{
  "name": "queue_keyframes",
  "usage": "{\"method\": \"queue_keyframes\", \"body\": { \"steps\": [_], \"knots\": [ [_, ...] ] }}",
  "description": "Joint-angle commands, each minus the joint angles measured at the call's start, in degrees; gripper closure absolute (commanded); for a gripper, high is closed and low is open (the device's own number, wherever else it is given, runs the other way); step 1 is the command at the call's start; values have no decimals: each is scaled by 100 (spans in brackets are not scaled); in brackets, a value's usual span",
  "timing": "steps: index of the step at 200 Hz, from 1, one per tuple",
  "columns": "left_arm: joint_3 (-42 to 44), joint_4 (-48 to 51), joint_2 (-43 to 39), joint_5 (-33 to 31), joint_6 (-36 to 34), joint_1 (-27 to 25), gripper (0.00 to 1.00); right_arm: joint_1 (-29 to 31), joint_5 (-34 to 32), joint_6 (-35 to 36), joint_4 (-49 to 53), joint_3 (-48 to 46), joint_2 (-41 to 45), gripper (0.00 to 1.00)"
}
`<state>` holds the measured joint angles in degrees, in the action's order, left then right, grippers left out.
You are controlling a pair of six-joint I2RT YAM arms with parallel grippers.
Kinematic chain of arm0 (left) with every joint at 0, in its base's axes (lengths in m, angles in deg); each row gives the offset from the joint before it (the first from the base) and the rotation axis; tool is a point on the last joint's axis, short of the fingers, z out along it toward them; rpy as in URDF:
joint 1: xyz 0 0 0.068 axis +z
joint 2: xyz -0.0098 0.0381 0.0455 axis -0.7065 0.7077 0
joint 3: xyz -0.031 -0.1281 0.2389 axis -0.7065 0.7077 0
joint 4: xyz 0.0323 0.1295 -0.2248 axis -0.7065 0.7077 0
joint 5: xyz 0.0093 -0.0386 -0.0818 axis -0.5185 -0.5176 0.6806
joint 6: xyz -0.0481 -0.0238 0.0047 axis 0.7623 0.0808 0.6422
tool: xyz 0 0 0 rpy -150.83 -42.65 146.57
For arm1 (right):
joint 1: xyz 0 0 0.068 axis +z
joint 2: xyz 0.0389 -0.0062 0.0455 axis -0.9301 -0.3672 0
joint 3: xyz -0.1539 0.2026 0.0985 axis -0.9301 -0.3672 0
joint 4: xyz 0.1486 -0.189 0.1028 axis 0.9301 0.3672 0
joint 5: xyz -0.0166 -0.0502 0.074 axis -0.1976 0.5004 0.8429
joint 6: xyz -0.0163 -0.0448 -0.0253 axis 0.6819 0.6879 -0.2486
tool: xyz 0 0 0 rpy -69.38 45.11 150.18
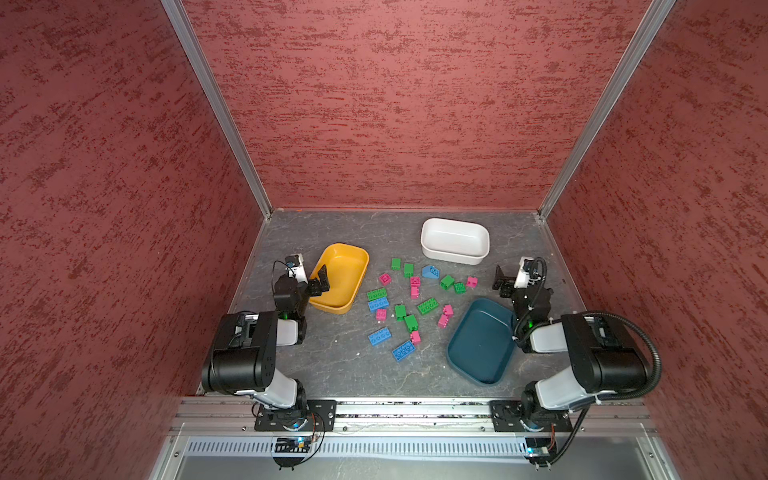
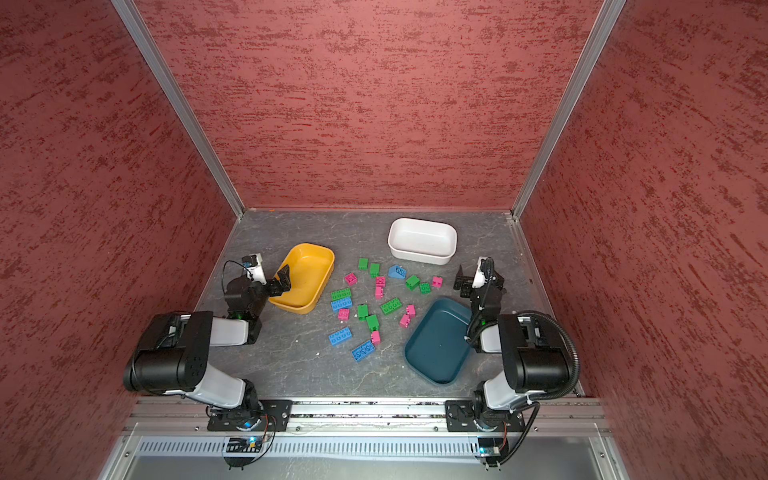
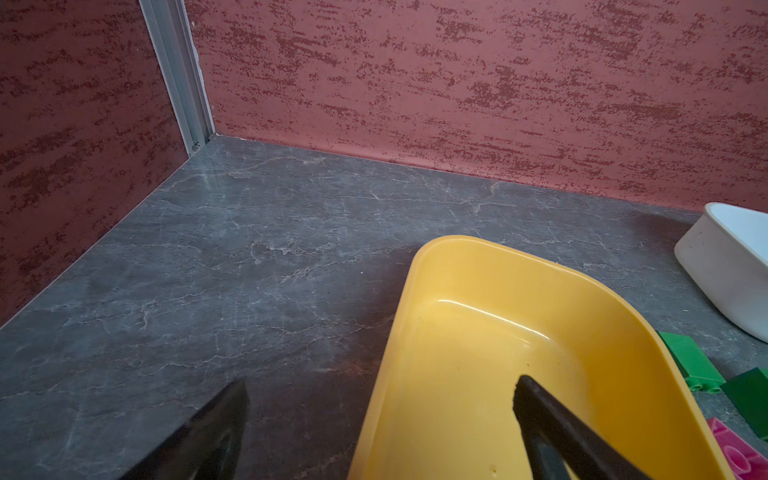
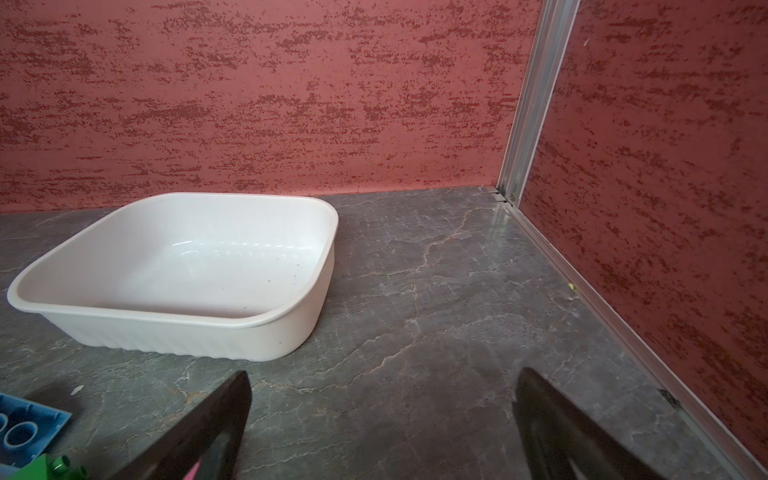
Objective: Sort the legos into containers by color
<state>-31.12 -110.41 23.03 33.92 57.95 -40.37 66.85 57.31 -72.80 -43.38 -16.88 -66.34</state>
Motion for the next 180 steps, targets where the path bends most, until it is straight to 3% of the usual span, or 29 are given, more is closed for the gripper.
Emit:
{"method": "queue_keyframes", "body": {
  "steps": [1, 55, 90, 129, 180],
  "knots": [
    [-123, 75, -10, -79, -83, -41, 1, -33, 1, -84, -10, 95, -33, 1],
    [-154, 221, -150, 131, -154, -30, 1, -85, 53, -103, -26, 73, -4, 1],
    [-323, 1144, -887, 212, -210, -26, 0, -84, 197, -38, 479, 116, 554, 1],
    [-965, 3197, -1941, 149, -186, -218, 1, -84, 544, -58, 1666, 324, 1808, 1],
    [-2346, 5855, -2546, 469, -232, -868, 1, -79, 2024, -501, 3453, 1011, 2858, 1]
  ]
}}
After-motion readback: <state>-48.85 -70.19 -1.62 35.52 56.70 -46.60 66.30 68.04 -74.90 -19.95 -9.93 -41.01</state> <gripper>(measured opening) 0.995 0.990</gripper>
